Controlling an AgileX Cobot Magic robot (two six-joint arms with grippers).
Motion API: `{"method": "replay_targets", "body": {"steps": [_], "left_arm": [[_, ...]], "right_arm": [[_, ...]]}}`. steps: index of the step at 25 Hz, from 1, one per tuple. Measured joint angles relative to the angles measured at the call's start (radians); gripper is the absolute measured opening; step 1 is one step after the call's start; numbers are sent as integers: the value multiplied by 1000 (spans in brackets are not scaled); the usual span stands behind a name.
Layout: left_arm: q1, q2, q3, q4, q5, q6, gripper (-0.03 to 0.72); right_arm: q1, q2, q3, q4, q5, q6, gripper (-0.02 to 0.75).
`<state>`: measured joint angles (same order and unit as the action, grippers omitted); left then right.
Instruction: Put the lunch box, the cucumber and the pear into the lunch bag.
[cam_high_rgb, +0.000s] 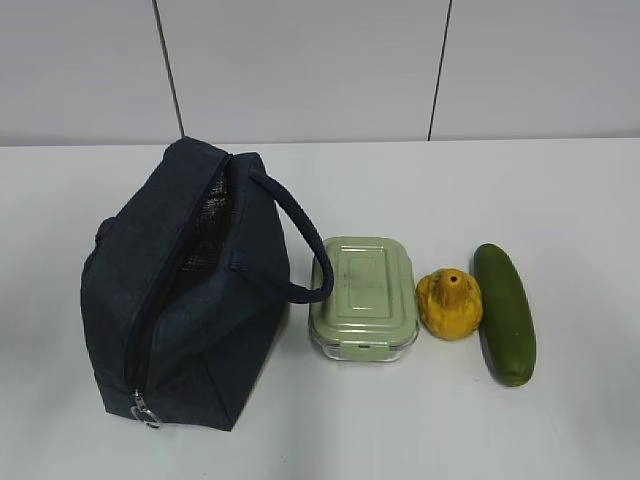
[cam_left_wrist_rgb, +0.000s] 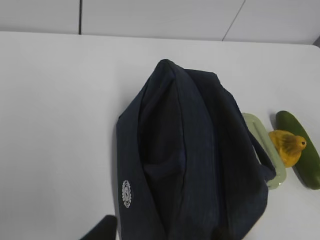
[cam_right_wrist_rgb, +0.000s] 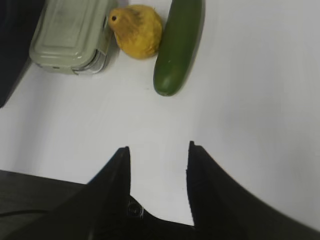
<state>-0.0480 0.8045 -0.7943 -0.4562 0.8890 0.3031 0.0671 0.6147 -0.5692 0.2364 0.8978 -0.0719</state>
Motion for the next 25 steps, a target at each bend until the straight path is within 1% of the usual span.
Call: {"method": "replay_targets", "body": {"steps": [3,6,8,11,12,14,17,19,21,25], "left_arm": [[-18,138,-56,-27,-21,59,347],[-53,260,-145,-38,-9,103,347],[-79,328,-211,-43,37,138,347],[-90,419,-259,-61,111,187,347],[-90,445,-262,-73,124,205,347],[-90,486,-265,-110,134,255,347],[-89,546,-265,-141,152,286,347],[-89,568,-265,-157,142,296,347],[-89,572,-265,-166,116,298,347],[-89,572,-265,-173,100,298,347]], "right_arm": [[0,185,-51,74,-15,-83,315],[0,350,-125,149,-24,-152,353],[0,445,-175,178,-26,-189,368],[-11,541,-217,201,-33,-217,374],[-23,563,-224,221,-38,-233,375],[-78,606,-228,308,-38,-305,375],[-218,692,-230,523,15,-485,377],[-275,752,-231,615,23,-553,377],[-292,797,-241,623,11,-575,377],[-294,863,-260,620,-6,-593,377]]}}
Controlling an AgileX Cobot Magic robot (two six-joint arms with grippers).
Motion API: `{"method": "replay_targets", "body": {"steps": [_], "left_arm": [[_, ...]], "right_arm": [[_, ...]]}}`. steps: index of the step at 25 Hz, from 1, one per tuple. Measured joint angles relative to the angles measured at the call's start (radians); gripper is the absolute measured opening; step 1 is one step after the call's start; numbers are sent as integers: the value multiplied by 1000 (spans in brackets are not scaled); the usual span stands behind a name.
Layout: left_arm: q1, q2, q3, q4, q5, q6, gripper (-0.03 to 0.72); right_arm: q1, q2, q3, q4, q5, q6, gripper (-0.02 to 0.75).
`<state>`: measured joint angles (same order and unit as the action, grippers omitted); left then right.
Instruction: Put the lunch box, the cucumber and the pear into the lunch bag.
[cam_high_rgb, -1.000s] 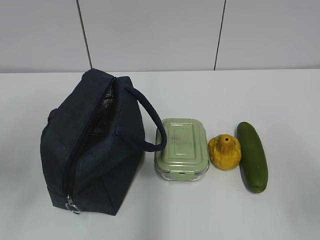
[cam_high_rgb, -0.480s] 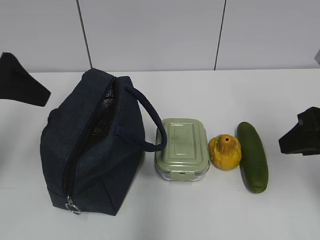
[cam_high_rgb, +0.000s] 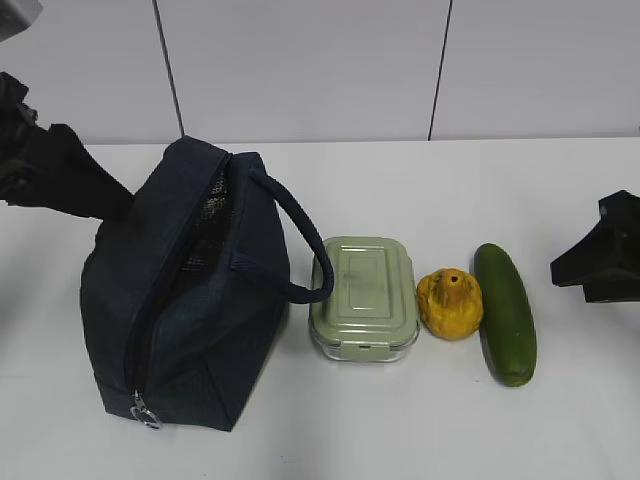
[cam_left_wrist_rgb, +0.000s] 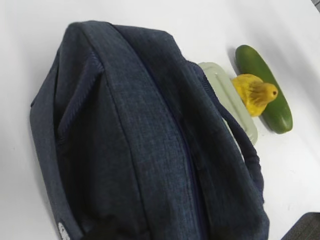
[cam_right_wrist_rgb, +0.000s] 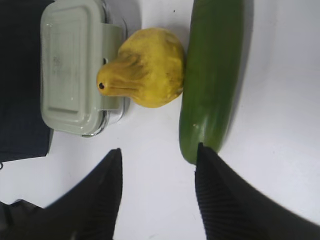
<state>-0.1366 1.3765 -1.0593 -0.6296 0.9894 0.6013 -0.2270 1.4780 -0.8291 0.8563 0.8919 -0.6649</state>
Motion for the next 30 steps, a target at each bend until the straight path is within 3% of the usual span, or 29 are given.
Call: {"method": "replay_targets", "body": {"steps": [14,17,20,22,30], "left_arm": [[-1,90,-1,21,-5,0,344],[-1,117,-1,33,-4,0,279],[-1,119,-1,33,-4,0,102],[-1,119,-1,35,-7,0,43],[-1,119,-1,33,-18,0,25]], "right_arm": [[28,75,-40,29,-65,-63,377],[28,75,-40,42,-69,-76,377],[28,79,-41,47,-73,-78,377],[28,91,-40,48,-75,-81,377],[64,190,-50,55,-94,-83,377]]}}
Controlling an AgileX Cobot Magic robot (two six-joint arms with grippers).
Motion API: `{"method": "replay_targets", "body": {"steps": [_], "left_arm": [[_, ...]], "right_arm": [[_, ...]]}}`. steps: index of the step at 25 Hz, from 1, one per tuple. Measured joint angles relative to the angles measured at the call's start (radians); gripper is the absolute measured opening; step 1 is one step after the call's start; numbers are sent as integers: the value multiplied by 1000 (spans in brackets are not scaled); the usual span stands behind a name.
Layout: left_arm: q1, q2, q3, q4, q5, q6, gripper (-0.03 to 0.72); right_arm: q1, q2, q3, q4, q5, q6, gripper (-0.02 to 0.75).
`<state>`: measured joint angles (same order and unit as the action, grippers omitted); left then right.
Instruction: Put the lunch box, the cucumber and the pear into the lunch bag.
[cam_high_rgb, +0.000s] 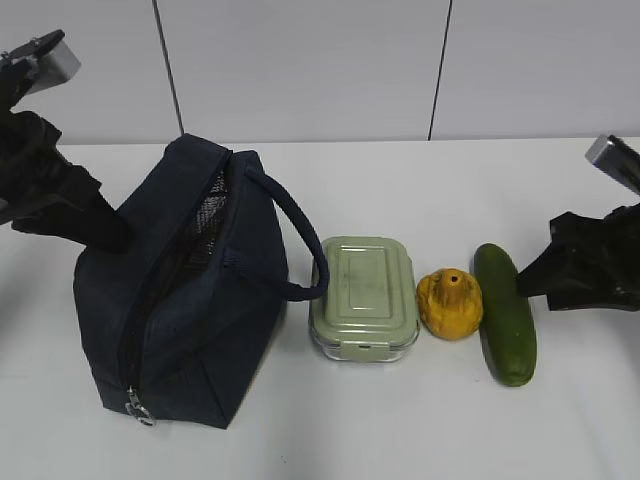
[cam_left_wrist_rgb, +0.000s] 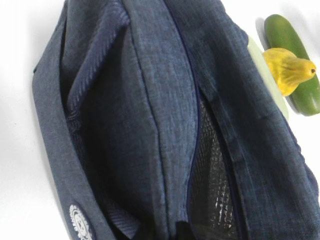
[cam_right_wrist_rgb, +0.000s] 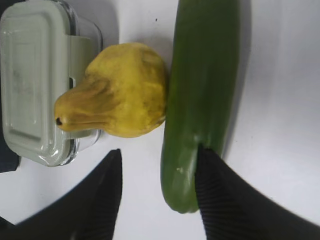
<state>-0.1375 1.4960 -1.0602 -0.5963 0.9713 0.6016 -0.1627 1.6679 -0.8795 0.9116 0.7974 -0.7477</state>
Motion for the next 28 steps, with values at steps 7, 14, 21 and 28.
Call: {"method": "replay_targets", "body": {"steps": [7,14,21,28], "left_arm": [[0,0,0,-1,-2,0,25],[0,0,0,-1,-3,0,25],[0,0,0,-1,-4,0,24],[0,0,0,-1,-4,0,24]], "right_arm": [[37,69,-43,-9,-73,-13,455],[37,112,-131,-54,-79,-4,510],[37,200,-224,-98,-77,18,512],[37,296,-327,-110,-47,45,515]]}}
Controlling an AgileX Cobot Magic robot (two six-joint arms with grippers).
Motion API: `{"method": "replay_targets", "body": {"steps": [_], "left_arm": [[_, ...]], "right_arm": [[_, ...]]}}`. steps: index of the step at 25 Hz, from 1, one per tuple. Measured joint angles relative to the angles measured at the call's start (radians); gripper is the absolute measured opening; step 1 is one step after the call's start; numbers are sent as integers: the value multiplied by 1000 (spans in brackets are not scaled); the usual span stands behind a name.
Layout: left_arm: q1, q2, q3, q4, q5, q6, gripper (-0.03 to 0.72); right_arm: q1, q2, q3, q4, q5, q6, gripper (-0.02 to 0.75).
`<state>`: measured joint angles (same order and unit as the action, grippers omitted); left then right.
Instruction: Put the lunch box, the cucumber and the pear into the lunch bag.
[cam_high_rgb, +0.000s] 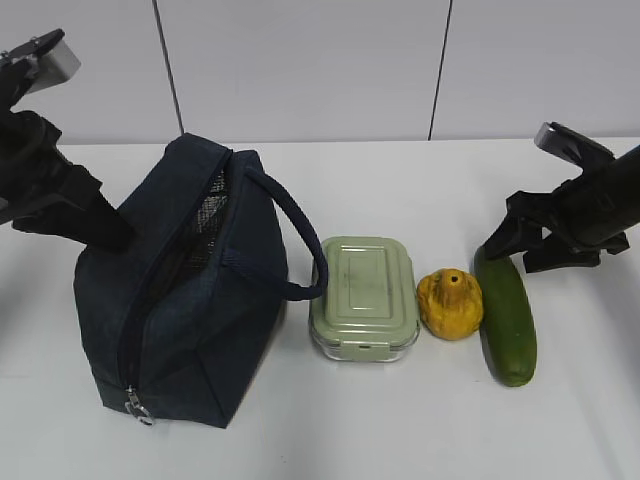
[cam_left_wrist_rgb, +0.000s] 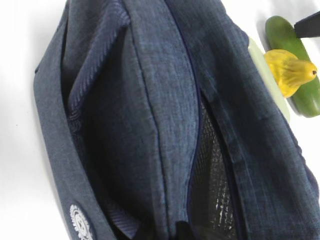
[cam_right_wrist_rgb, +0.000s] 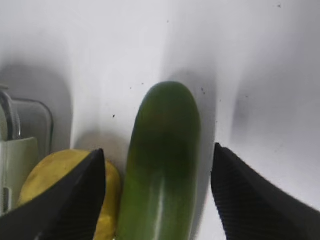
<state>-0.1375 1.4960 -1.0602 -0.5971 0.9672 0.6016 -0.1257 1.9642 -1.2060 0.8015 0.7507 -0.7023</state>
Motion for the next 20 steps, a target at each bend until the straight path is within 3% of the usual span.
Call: {"method": "replay_targets", "body": {"steps": [9,16,18,20], "left_arm": [[0,0,0,0,-4,0,24],[0,0,0,0,-8,0,24],[0,0,0,0,-8,0,24],[0,0,0,0,-9,0,24]], "right_arm": [[8,70,-51,-26,21,17,515],[75,69,-55,-96,-12,66,514],[80,69,-55,-108,-13,78,486],[80,72,-55,-127,-9,82,390]]}}
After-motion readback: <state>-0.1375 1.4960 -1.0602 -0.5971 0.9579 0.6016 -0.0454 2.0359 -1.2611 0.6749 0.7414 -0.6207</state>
